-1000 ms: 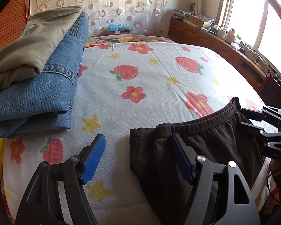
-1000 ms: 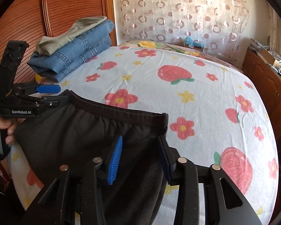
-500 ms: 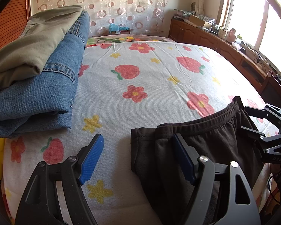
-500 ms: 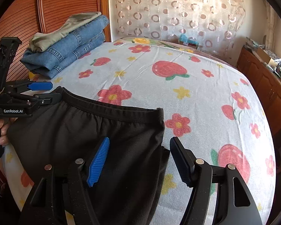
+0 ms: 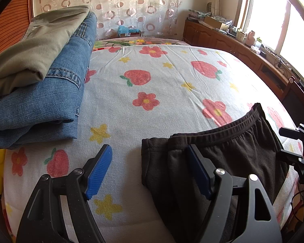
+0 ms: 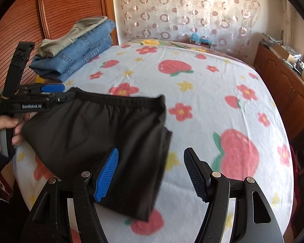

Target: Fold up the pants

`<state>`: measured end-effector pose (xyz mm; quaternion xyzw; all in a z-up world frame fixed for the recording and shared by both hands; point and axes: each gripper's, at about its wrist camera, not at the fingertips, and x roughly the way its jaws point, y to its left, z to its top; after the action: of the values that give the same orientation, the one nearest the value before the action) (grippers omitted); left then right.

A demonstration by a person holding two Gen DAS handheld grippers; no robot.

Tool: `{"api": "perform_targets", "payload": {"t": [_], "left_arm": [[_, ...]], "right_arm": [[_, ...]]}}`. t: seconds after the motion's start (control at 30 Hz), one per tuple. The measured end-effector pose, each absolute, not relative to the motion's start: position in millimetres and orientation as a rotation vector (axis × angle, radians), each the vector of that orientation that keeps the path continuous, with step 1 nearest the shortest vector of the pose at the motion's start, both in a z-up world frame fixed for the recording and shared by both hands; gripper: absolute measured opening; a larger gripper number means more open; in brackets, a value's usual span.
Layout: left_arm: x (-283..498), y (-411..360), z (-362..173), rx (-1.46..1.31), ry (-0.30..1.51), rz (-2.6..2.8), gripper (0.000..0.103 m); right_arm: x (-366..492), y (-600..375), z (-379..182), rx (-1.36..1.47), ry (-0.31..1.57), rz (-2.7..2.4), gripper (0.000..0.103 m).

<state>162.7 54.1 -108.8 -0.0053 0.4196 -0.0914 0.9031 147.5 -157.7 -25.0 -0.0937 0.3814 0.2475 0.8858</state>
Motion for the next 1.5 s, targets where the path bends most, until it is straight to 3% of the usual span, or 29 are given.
{"api": "perform_targets", "payload": {"t": [0.43,0.53,0.7,1.07,1.33,1.5], "left_arm": [[158,57,-106,-0.033,0.857,-0.194,0.076],[148,53,-101,-0.039,0.848,-0.227,0.073],[136,49,-101,-0.053,0.861,-0.256,0.057],[123,56,-108,-0.103,0.87,-0.256,0.056],[120,55,-108,-0.094,0.852,-0.25,0.055],[120,55,-108,-0.096,0.849,-0.249,0.055]], "right_arm": [[130,-179,-26,-0.167,0.807,0.515,0.069],[131,-178,-25,-0.162,0.806,0.521,0.069],[132,-178,-20,-0.154,0.793,0.529,0.069],[152,-166,-18,-0.144,0.775,0.529,0.069],[166,-157,-28,-0.136,0.799,0.544,0.047],[171,-153,-33,-0.131,0.805,0.547,0.044]]}}
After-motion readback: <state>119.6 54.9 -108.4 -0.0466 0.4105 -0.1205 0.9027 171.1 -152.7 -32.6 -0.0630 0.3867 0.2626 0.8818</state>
